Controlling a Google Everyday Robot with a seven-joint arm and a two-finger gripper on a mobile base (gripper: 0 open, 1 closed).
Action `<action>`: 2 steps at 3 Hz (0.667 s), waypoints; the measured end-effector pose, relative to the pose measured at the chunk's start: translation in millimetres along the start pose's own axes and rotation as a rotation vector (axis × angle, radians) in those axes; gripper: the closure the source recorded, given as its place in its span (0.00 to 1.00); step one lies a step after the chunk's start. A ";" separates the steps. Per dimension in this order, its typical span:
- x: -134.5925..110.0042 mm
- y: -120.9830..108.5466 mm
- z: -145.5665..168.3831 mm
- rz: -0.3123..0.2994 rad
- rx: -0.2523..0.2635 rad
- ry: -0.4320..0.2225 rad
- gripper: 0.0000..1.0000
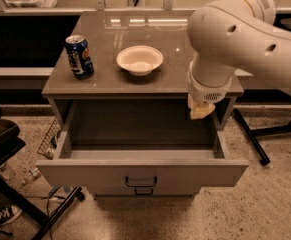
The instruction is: Open top drawer
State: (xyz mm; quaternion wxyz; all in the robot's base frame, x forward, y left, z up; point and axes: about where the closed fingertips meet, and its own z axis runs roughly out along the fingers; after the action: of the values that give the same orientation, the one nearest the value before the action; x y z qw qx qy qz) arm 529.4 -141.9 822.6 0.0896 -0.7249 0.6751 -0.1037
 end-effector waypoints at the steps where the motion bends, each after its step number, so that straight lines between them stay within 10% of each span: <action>1: 16.1 -0.8 30.5 -0.030 -0.032 -0.056 0.95; 2: 25.2 10.5 73.4 0.018 -0.005 -0.177 1.00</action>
Offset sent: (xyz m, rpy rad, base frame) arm 0.0233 -0.0370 -0.1224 0.3520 -0.0389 0.0157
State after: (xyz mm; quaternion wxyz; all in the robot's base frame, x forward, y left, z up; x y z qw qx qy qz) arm 540.9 -168.6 749.9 0.1483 -0.7252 0.6714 -0.0367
